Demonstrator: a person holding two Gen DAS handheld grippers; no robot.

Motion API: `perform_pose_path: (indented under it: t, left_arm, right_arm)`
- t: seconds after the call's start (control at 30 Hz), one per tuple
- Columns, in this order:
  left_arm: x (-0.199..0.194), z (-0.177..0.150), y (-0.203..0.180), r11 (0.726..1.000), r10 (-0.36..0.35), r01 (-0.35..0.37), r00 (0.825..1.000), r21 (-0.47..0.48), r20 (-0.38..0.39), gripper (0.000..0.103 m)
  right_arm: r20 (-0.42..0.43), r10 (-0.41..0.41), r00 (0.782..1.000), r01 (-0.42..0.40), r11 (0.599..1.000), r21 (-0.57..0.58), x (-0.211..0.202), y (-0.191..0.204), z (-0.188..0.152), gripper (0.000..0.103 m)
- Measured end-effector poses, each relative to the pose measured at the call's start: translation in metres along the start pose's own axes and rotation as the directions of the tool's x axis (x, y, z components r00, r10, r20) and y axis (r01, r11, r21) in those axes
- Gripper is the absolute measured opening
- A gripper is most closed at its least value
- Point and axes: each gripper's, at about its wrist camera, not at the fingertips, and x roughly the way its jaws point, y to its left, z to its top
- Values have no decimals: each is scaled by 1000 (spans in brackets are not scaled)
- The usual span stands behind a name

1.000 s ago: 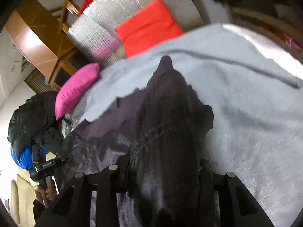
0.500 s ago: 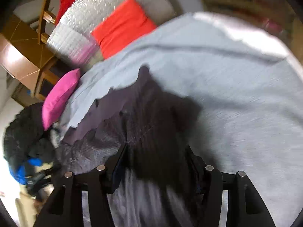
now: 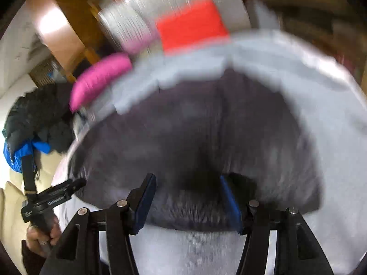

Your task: Fold large clothes

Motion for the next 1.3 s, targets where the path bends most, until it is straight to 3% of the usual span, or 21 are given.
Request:
perform_pose_path:
  t: [0.1, 0.17, 0.3, 0.5, 0.63, 0.7, 0.8, 0.83, 0.87, 0.93, 0.97, 1.07, 1.13, 1.23, 1.3]
  left_arm:
    - [-23, 0, 17, 996, -52, 56, 997, -69, 59, 85]
    - [-36, -7, 31, 983, -116, 128, 989, -131, 92, 85]
    - [-44, -26, 60, 928, -228, 254, 966, -272, 124, 87]
    - [-16, -35, 91, 822, -285, 295, 954, -487, 96, 87]
    - [-1, -32, 90, 773, -321, 338, 938, -537, 128, 87]
    - [8, -34, 87, 741, -339, 356, 930, -570, 141, 87]
    - [17, -33, 89, 689, -338, 380, 922, -617, 190, 86]
    - [19, -32, 88, 682, -329, 379, 923, -626, 201, 80]
    - [20, -33, 89, 684, -317, 372, 926, -627, 204, 68]
    - [21, -32, 87, 703, -293, 356, 934, -616, 206, 62]
    - [20, -31, 84, 711, -284, 353, 935, -608, 212, 55]
    - [6, -25, 69, 775, -246, 339, 939, -534, 240, 37]
    - [-8, -23, 60, 815, -222, 324, 940, -479, 259, 34]
    - [-15, -28, 58, 827, -237, 337, 935, -449, 265, 34]
    - [-2, -27, 55, 843, -220, 294, 952, -449, 212, 41]
  right_arm:
    - [53, 92, 994, -94, 994, 53, -26, -6, -1, 61]
    - [98, 175, 980, -186, 977, 108, -45, -17, -7, 65]
    - [125, 207, 970, -233, 937, 258, -61, -46, -28, 79]
    - [108, 297, 949, -309, 803, 509, -28, -93, -34, 81]
    - [138, 335, 932, -343, 696, 631, 3, -106, -34, 81]
    - [175, 339, 924, -372, 697, 613, 7, -102, -25, 82]
    - [194, 296, 935, -353, 730, 585, 17, -94, -16, 82]
    - [205, 279, 938, -346, 742, 574, 17, -92, -15, 80]
    - [205, 237, 950, -311, 782, 539, 16, -86, -11, 76]
    - [182, 139, 973, -210, 860, 465, 13, -74, -6, 60]
    - [187, 121, 975, -194, 873, 447, 12, -70, -5, 55]
    - [236, 62, 970, -147, 919, 365, -4, -56, -2, 41]
    - [270, 24, 962, -111, 945, 309, -14, -41, -1, 39]
    - [304, 7, 953, -96, 956, 277, -28, -34, -3, 38]
    - [259, 4, 966, -88, 945, 314, -21, -43, -5, 38]
